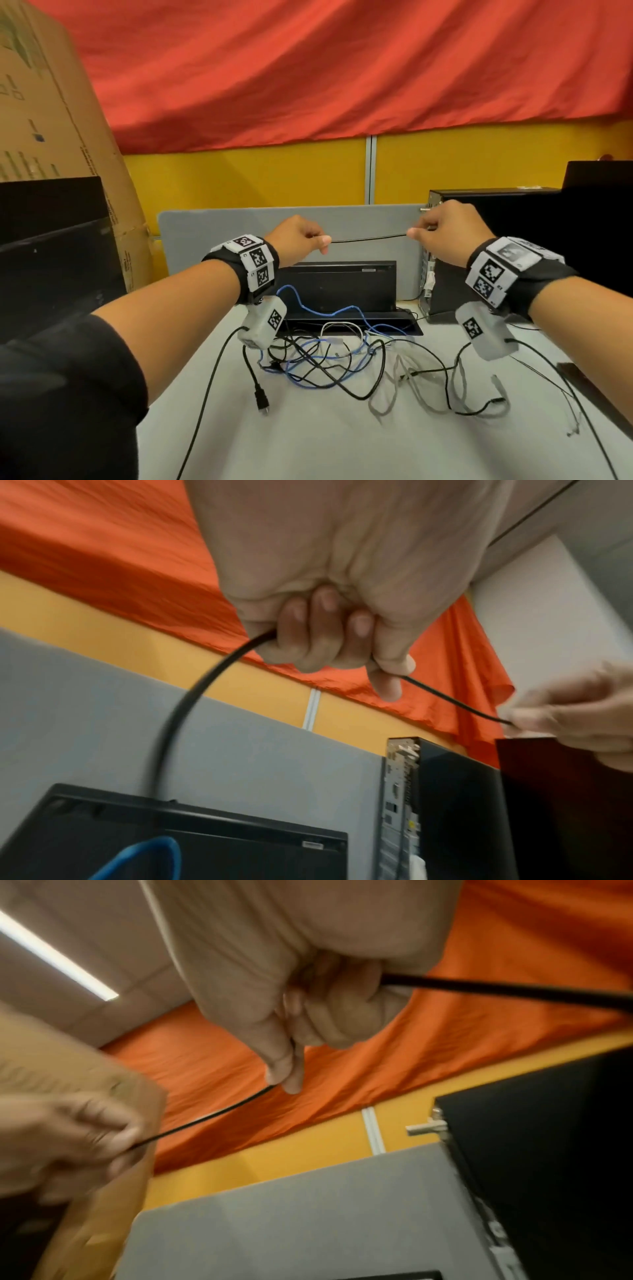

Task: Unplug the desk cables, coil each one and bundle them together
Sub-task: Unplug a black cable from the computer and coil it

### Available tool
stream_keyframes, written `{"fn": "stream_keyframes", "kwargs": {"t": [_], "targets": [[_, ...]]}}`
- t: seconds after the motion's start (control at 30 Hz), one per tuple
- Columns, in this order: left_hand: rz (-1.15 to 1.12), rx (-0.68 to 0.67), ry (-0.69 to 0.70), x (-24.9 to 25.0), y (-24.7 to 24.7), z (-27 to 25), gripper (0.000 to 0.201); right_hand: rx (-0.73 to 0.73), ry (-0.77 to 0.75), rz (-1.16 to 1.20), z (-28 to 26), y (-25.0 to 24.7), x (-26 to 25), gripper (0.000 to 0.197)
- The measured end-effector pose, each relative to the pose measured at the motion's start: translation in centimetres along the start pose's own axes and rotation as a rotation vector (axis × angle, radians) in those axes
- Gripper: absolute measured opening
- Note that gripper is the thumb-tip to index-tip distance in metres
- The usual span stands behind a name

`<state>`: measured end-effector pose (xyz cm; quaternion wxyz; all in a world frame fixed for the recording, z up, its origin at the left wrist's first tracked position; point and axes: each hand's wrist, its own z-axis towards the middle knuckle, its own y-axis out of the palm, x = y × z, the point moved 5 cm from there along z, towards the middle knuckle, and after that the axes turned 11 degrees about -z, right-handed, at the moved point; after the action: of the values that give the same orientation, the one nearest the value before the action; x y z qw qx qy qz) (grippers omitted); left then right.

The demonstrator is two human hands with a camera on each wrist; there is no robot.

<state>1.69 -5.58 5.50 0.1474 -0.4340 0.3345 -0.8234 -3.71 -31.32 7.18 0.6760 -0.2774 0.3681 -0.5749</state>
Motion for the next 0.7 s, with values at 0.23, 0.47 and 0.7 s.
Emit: {"fn": "stream_keyframes", "kwargs": {"t": [0.23, 0.47, 0.7], "targets": [[0.06, 0.059, -0.075, -2.7, -1.8, -0.6, 0.028, 0.077, 0.177, -0.121, -0.4, -0.3, 5.7, 0.023], [0.057, 0.126, -0.156, -6.0, -4.0, -2.1, 0.029, 0.097, 0.376, -0.134, -2.0, -0.4, 9.8, 0.019], [0.031, 0.137, -0.053, -3.4, -2.3, -1.3, 0.025, -0.194, 0.166, -0.228, -1.5, 2.4, 3.9, 0.025]]}}
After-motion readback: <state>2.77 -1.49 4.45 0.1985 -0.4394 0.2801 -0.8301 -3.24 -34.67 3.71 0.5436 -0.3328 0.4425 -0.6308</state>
